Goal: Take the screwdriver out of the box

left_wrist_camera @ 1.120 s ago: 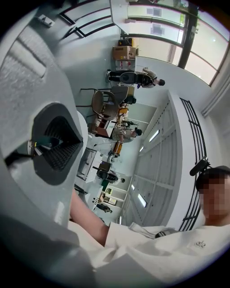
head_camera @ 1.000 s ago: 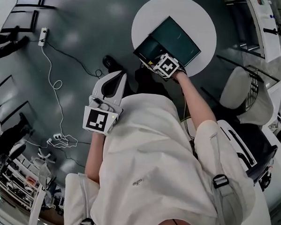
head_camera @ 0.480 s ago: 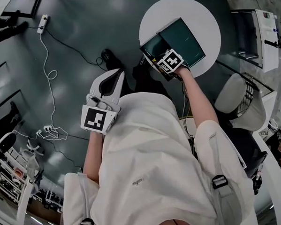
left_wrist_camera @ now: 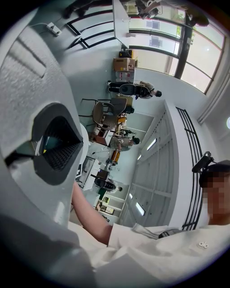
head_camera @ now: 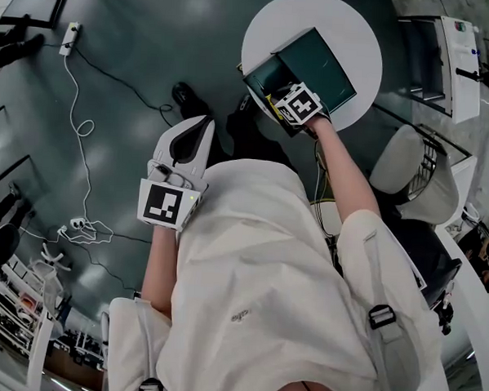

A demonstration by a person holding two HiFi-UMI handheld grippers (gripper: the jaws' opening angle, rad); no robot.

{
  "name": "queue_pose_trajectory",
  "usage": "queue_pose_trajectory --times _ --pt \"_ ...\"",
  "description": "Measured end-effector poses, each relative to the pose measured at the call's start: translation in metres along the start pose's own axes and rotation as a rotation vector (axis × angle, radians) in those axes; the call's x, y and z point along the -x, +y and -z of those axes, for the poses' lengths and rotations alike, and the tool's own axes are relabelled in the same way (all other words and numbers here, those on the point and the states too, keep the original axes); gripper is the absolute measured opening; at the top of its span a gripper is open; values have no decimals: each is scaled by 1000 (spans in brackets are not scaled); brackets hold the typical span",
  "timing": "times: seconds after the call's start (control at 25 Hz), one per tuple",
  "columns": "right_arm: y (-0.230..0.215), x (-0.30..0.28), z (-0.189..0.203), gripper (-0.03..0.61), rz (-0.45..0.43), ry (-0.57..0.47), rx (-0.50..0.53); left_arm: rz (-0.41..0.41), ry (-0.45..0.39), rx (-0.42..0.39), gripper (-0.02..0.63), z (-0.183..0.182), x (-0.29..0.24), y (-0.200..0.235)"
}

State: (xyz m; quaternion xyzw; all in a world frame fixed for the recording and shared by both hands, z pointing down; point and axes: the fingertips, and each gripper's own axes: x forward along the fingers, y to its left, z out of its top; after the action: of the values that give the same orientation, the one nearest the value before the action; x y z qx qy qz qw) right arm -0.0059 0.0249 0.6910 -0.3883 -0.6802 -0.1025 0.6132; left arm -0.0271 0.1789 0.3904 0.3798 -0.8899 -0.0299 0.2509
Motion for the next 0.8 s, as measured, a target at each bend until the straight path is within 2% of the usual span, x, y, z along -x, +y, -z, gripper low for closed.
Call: queue_pose_trajectory --times 0.12,0.36,0.64,0.8 --pt "10 -3 -1 123 -43 -2 -6 2 5 1 11 2 1 0" --pt "12 -5 -1 114 -64 2 -21 5 9 -3 11 5 1 -3" --pt "20 -3 22 125 -145 154 115 0 19 -8 11 8 3 0" --pt "17 -8 29 126 -151 180 110 0 20 -12 11 7 1 0"
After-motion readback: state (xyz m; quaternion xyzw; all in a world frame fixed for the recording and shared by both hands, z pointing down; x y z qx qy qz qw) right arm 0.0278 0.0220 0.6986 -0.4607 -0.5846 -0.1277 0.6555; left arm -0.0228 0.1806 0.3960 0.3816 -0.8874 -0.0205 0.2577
